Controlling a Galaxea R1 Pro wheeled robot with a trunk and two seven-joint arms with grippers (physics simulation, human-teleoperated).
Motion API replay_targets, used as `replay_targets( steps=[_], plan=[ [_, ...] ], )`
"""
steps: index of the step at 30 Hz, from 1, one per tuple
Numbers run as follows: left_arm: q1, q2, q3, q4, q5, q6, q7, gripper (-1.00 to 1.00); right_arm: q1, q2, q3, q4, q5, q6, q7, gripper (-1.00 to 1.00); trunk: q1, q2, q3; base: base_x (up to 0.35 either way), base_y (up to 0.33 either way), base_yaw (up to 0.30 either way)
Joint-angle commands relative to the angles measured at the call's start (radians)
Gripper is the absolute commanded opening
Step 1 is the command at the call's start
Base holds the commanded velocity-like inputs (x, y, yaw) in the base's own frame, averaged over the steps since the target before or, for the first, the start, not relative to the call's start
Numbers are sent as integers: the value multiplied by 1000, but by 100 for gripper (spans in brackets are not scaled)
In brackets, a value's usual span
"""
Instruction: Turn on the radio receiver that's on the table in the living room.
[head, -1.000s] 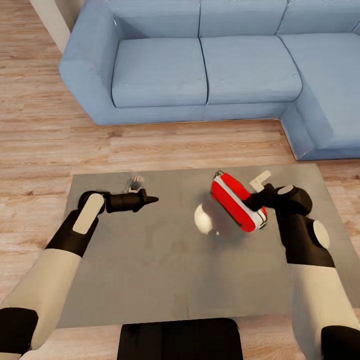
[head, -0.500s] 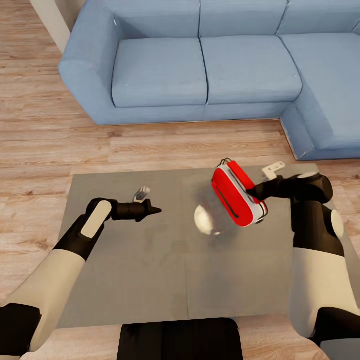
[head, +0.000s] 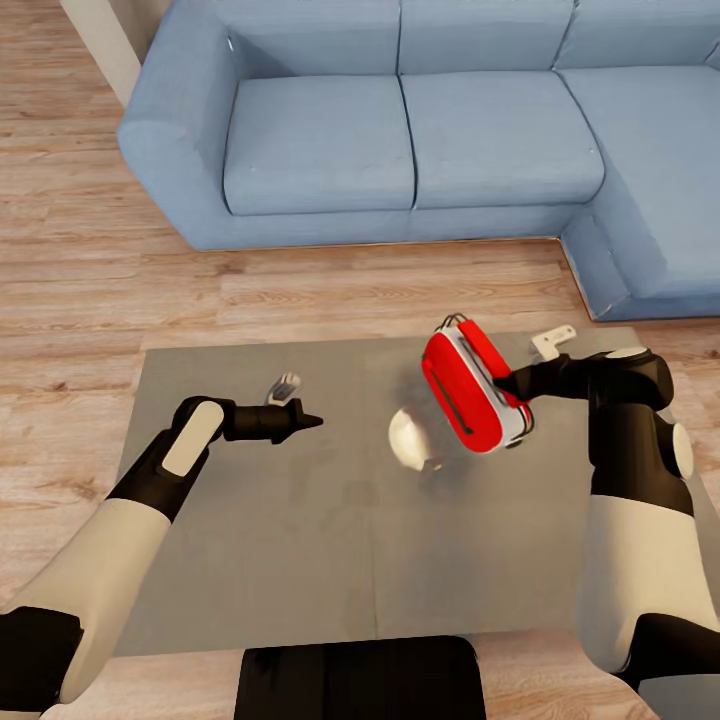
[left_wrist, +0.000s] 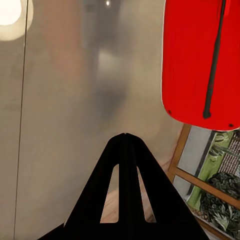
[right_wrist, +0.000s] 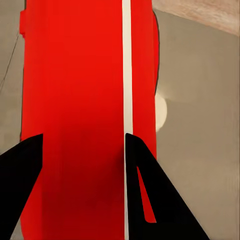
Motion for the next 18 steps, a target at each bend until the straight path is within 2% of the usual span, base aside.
replay_targets(
  steps=[1,9,12,13,15,17,18],
  plan=[
    [0,0,0,0,1,0,0,-100,0,0,0,0,-6,-1,-3,-100,0,0,0,0,0,0],
    [0,0,0,0,1,-1,0,-100,0,3,2,24,-19,-12,-76,-100,0,0,0,0,0,0],
    [0,1,0,0,1,0,0,-100,0,18,2,52,-21,-32,-133,-100,0,0,0,0,0,0],
    [0,1,0,0,1,0,0,-100,0,27,2,67,-22,-49,-165,-100,0,0,0,0,0,0],
    [0,1,0,0,1,0,0,-100,0,55,2,143,-23,-134,-261,-100,0,0,0,0,0,0],
    [0,1,0,1,1,0,0,-100,0,66,1,200,-34,-194,-303,-100,0,0,0,0,0,0],
    [0,1,0,3,1,0,0,-100,0,68,1,226,-58,-224,-323,-100,0,0,0,0,0,0]
  ],
)
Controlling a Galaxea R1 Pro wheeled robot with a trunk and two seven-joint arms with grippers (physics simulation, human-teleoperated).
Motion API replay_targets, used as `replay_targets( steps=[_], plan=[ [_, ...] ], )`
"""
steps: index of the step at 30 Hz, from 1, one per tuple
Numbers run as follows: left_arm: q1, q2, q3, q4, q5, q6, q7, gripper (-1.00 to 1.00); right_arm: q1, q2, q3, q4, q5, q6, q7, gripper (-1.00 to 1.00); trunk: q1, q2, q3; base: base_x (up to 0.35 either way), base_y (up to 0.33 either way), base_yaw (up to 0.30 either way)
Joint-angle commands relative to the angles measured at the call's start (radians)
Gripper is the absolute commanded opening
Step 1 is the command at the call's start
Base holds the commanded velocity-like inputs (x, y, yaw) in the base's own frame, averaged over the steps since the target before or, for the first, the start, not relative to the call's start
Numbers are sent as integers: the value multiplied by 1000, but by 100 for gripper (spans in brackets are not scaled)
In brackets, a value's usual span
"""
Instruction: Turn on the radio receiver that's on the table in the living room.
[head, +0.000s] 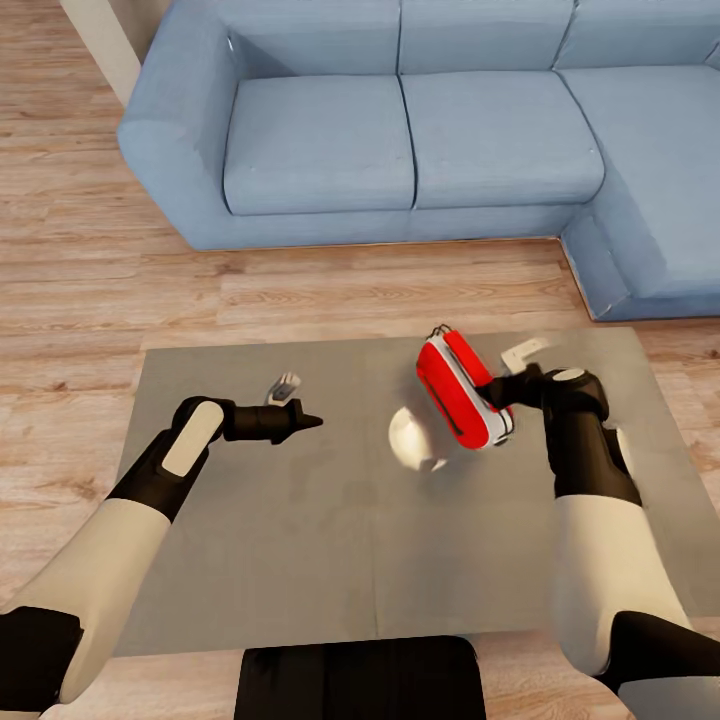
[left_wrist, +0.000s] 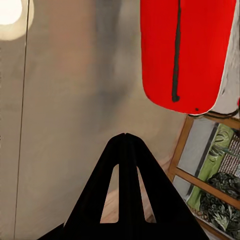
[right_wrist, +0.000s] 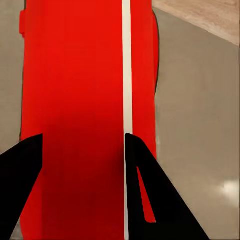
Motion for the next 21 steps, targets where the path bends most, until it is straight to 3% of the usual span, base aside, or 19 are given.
replay_targets(
  steps=[1,5,8,16,21],
  plan=[
    [0,0,0,1,0,0,0,-100,0,1,0,11,-20,-13,-11,-100,0,0,0,0,0,0],
    [0,0,0,2,-1,0,-1,-100,0,2,1,29,-59,-34,-38,-100,0,0,0,0,0,0],
    [0,0,0,2,-1,-1,-1,-100,1,2,1,31,-64,-49,-43,-100,0,0,0,0,0,0],
    [0,0,0,3,-1,-1,-1,-100,10,12,-2,42,-67,-173,-49,-100,0,0,0,0,0,0],
    [0,0,0,3,-1,-1,-1,-100,12,14,-2,127,-68,-242,-136,-100,0,0,0,0,0,0]
  ],
)
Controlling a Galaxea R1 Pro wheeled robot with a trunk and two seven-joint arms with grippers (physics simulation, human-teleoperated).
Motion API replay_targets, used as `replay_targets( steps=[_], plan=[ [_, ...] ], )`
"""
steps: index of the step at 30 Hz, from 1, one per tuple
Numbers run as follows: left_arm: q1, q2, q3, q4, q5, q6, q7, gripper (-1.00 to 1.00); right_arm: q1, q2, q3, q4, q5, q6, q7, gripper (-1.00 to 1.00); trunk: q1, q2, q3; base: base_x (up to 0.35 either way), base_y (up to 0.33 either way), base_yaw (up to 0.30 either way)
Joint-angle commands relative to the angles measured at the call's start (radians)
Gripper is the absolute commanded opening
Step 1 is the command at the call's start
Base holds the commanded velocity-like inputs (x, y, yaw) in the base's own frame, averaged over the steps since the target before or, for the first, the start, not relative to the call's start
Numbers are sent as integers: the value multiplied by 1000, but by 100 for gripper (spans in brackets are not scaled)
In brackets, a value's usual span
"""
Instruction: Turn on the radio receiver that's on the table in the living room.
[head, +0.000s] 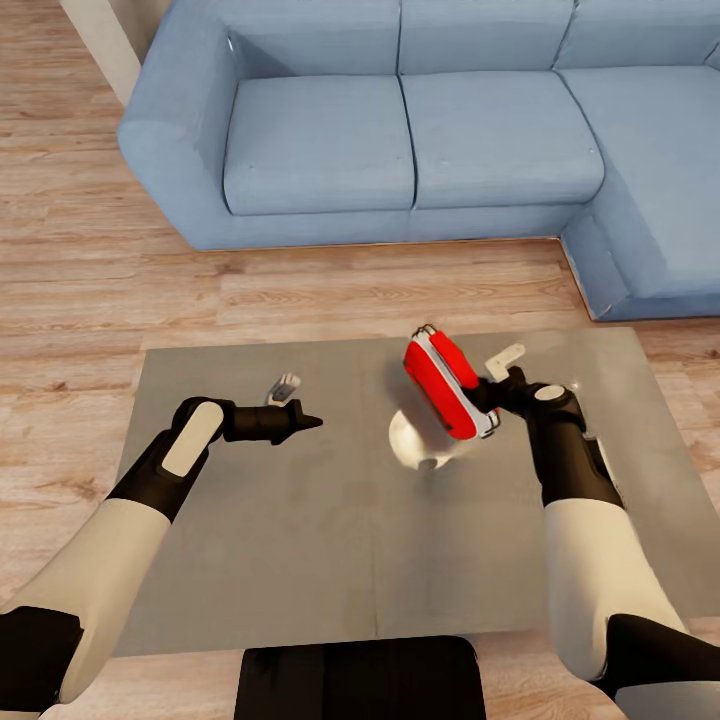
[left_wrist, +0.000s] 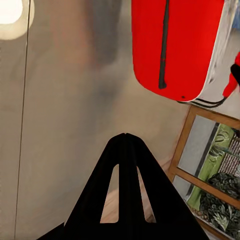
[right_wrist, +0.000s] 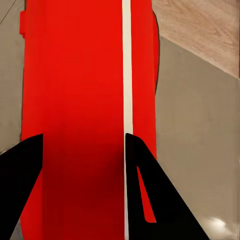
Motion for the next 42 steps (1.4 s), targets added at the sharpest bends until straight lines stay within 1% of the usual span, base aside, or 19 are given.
replay_targets(
  steps=[1,3,4,6,10,15,22,26,28,30,39,40,42],
  plan=[
    [0,0,0,0,0,0,0,-100,0,0,0,22,-8,-20,-19,-100,0,0,0,0,0,0],
    [0,0,0,0,0,0,0,-100,0,0,0,61,-22,-51,-50,-100,0,0,0,0,0,0],
    [0,0,0,0,0,0,0,-100,0,-1,0,86,-39,-70,-72,-100,0,0,0,0,0,0],
    [0,0,0,0,0,0,0,-100,0,-1,0,107,-49,-81,-86,-100,0,0,0,0,0,0],
    [0,0,0,0,0,-1,0,-100,0,-1,0,130,-52,-106,-107,-100,0,0,0,0,0,0],
    [0,0,0,0,0,0,0,-100,0,-2,0,173,-53,-132,-150,-100,0,0,0,0,0,0],
    [0,0,0,0,0,-1,0,-100,0,-1,0,178,-55,-142,-157,-100,0,0,0,0,0,0],
    [0,1,0,0,0,0,0,-100,0,-1,0,220,-55,-175,-170,-100,0,0,0,0,0,0],
    [0,1,0,0,0,0,0,-100,0,-1,0,247,-55,-209,-199,-100,0,0,0,0,0,0],
    [0,1,0,0,0,0,0,-100,0,-2,0,258,-55,-225,-212,-100,0,0,0,0,0,0],
    [0,1,0,0,0,0,0,-100,0,-3,0,268,-55,-237,-221,-100,0,0,0,0,0,0],
    [0,1,0,0,0,0,0,-100,0,-4,0,268,-55,-237,-221,100,0,0,0,0,0,0],
    [0,2,0,0,0,0,0,-100,0,-5,0,268,-55,-236,-221,100,0,0,0,0,0,0]
  ],
)
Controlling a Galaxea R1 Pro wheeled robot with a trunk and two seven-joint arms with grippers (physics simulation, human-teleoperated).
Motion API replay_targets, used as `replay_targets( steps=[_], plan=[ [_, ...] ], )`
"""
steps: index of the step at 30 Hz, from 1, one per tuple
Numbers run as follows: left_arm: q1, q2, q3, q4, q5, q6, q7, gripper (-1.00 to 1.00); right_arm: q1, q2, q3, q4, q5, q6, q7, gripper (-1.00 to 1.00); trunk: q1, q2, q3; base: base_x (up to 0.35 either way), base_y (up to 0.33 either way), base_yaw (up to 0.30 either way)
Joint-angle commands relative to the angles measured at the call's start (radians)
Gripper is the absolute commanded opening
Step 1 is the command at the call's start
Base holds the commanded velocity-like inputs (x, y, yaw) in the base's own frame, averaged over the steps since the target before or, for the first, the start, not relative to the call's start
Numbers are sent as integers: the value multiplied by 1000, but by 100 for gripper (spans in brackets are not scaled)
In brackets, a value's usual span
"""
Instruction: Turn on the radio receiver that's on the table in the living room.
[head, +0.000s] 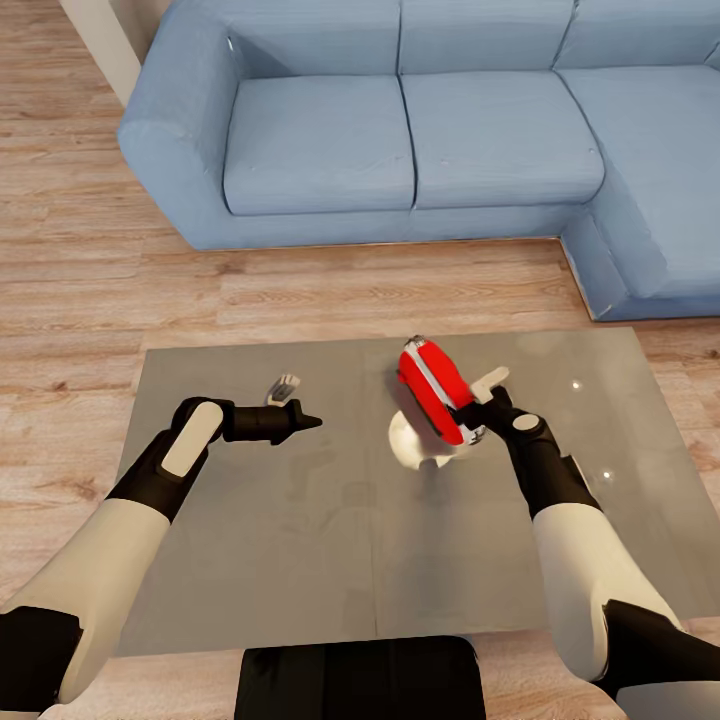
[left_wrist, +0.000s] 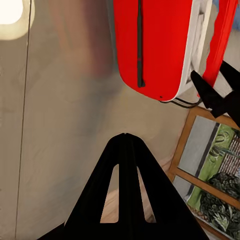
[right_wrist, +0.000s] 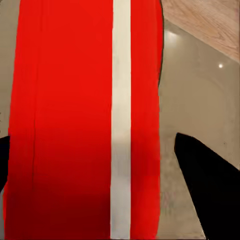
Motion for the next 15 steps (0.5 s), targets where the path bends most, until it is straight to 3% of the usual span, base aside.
replay_targets(
  steps=[1,15],
  plan=[
    [0,0,0,0,0,0,0,-100,0,0,0,0,0,1,0,100,0,0,0,0,0,0],
    [0,-1,0,0,0,0,0,-100,0,-2,0,-3,3,11,7,100,0,0,0,0,0,0]
  ],
)
